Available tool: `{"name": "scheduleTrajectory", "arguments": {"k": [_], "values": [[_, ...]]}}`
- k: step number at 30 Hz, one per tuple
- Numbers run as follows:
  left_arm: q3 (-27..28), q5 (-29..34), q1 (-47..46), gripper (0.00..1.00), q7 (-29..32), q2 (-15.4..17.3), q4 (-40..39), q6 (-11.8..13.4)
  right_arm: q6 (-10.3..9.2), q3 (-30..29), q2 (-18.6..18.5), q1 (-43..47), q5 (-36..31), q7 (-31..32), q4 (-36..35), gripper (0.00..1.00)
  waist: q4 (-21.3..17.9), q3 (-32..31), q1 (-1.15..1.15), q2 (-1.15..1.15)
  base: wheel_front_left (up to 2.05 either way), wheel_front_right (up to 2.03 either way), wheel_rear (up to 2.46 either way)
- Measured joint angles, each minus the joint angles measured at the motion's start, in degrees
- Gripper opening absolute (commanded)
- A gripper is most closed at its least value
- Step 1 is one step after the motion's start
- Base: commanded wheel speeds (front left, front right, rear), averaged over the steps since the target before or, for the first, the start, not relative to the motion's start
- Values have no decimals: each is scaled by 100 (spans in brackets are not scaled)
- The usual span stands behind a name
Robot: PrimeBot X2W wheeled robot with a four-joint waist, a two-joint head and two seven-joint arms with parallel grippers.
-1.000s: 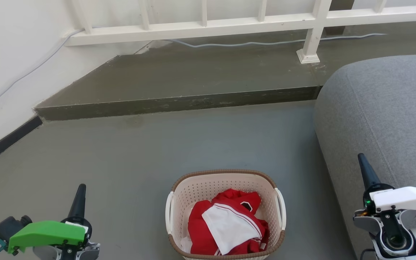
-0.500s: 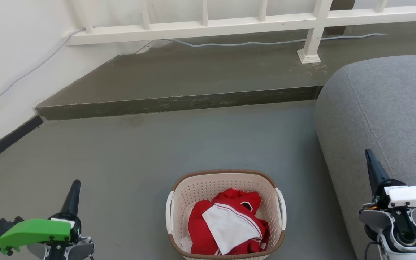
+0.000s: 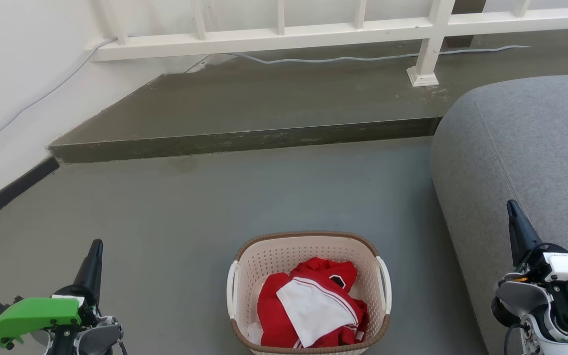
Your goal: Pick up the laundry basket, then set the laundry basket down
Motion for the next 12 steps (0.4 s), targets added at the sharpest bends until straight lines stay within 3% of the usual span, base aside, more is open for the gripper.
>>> {"name": "scheduleTrajectory", "arguments": {"k": [12], "values": [[9,-38,-13,0,0,-4,0,-5,9,-9,7,-2,24,2,0,0,0,0,0,0,0,0,0]]}}
